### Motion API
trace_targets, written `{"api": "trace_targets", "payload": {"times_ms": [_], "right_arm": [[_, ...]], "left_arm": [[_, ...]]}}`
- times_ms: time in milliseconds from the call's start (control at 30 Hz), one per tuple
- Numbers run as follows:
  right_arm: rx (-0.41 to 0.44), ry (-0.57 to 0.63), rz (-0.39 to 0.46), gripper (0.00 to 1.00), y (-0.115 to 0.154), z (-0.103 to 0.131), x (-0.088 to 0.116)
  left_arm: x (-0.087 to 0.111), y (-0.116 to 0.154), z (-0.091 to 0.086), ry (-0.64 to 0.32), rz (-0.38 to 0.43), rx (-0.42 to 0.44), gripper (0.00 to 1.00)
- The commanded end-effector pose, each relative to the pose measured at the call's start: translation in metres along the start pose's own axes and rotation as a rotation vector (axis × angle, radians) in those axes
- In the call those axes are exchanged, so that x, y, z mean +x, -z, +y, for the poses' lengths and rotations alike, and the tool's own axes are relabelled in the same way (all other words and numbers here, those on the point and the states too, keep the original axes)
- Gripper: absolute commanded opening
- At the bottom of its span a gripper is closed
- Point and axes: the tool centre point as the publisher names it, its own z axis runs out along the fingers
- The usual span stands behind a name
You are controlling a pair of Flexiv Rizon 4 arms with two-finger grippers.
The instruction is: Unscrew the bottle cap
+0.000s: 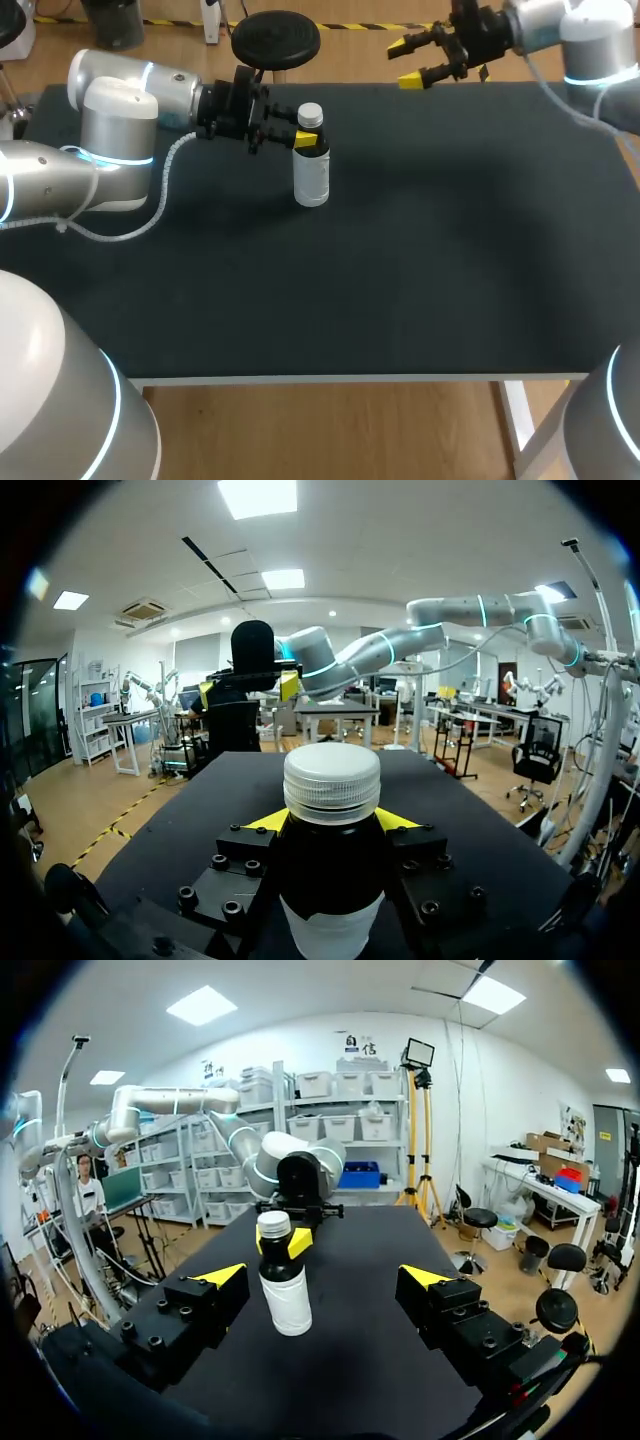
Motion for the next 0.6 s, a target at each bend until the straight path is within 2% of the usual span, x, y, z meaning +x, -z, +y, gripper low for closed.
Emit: {"api": "trace_targets", "payload": {"times_ms": [33, 600], "right_arm": [[-0.013, 0.006, -0.017, 1.00, -0.015, -0.004, 0.000], [-0.032, -0.002, 0.022, 1.00, -0.073, 0.012, 0.002]], "left_arm": [[-0.002, 0.001, 0.000, 0.001, 0.006, 0.000, 0.00], [-0.002, 0.001, 0.000, 0.001, 0.006, 0.000, 0.00]]}}
